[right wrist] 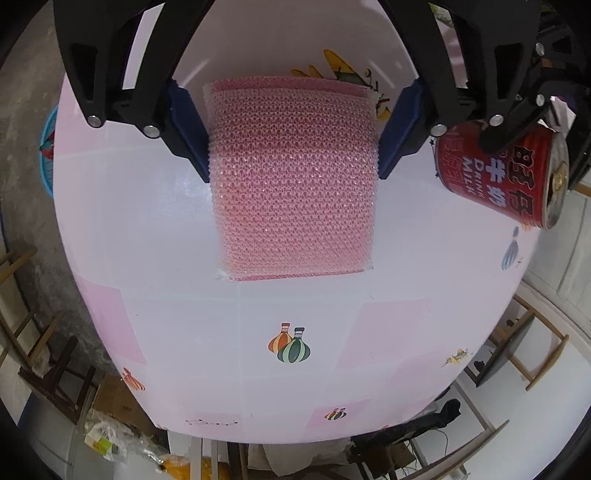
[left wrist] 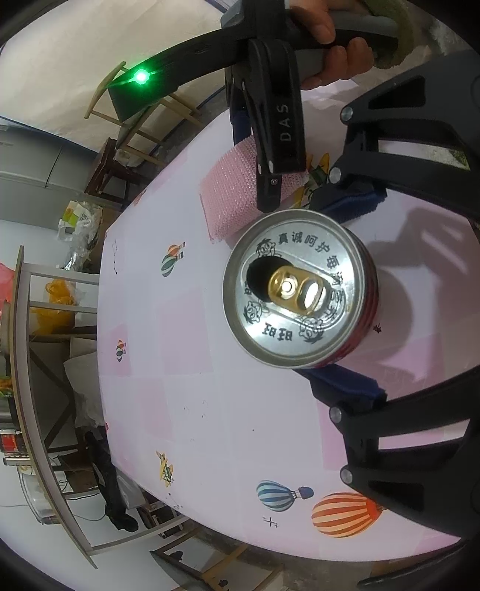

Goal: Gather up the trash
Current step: 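Carry the red can and pink pad over the blue wastebasket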

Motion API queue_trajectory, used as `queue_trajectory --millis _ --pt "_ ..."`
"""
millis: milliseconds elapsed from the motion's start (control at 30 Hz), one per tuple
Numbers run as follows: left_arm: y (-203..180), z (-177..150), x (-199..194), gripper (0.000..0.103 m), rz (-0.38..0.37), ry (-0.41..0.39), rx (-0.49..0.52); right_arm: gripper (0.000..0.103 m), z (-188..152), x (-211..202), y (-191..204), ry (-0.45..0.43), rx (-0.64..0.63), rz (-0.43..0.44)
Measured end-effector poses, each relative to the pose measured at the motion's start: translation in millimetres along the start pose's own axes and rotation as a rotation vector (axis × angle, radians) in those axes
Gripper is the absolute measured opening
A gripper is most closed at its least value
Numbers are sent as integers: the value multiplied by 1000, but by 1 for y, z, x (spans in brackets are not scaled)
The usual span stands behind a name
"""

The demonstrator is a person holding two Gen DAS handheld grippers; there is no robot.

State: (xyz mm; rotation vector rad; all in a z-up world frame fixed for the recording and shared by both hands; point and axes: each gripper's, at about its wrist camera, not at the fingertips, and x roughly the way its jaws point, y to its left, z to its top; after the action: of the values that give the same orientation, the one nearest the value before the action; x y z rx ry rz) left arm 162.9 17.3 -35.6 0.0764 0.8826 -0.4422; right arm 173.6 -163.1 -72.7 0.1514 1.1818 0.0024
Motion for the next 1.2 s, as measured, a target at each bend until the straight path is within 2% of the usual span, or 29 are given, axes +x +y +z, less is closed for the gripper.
queue_trajectory --millis 633,967,1200 --pt "1 2 -11 63 -3 -40 -19 77 -5 -14 -9 -37 56 42" --pt "-3 8 -21 63 -47 -68 -38 77 -8 -35 -30 -85 134 104" --pt "-16 20 -29 63 -115 -103 -8 77 -18 -62 -53 -151 219 143"
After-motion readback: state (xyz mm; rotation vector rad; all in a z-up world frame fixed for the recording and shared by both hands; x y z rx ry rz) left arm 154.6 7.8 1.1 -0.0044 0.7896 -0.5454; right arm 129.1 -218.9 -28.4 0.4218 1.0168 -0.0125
